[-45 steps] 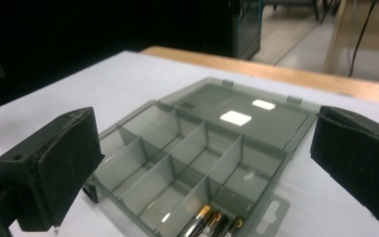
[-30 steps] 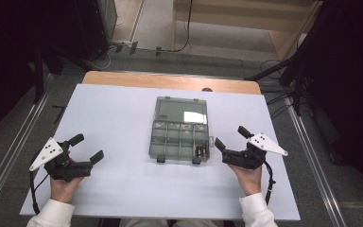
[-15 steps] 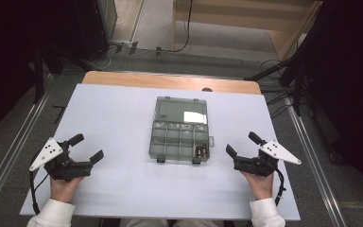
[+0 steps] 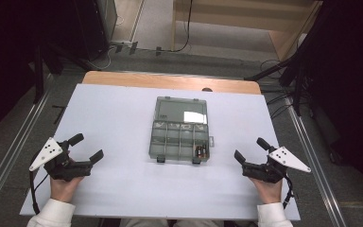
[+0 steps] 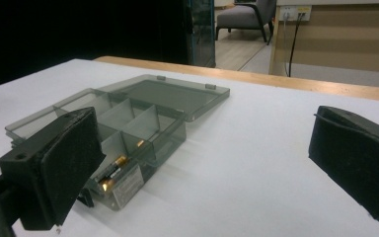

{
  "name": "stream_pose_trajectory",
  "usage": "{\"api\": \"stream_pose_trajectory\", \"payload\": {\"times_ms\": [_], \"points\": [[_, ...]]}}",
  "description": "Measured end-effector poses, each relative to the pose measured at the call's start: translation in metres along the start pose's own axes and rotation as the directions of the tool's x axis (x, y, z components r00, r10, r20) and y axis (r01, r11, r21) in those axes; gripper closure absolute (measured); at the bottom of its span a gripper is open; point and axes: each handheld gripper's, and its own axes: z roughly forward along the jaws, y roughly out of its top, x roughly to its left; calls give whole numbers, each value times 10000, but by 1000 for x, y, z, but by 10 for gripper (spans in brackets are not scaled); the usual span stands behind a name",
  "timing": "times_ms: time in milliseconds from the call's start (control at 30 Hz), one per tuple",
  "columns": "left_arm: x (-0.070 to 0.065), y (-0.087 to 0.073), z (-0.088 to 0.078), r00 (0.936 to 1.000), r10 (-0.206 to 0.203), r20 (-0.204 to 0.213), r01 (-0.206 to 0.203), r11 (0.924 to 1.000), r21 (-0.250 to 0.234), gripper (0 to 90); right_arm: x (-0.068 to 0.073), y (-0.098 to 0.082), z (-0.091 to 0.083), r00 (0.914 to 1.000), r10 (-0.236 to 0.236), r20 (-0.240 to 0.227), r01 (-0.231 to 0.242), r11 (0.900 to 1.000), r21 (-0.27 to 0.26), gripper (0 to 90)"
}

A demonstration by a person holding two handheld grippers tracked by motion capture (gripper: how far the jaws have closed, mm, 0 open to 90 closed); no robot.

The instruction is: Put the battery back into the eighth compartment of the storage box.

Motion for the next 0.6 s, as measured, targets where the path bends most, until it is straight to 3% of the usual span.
{"api": "stream_pose_trajectory", "payload": {"times_ms": [600], "points": [[-1, 0, -2, 9999, 64, -113, -62, 9999, 115, 0, -10, -15, -21, 9998, 114, 168, -117, 9997, 192, 4]]}}
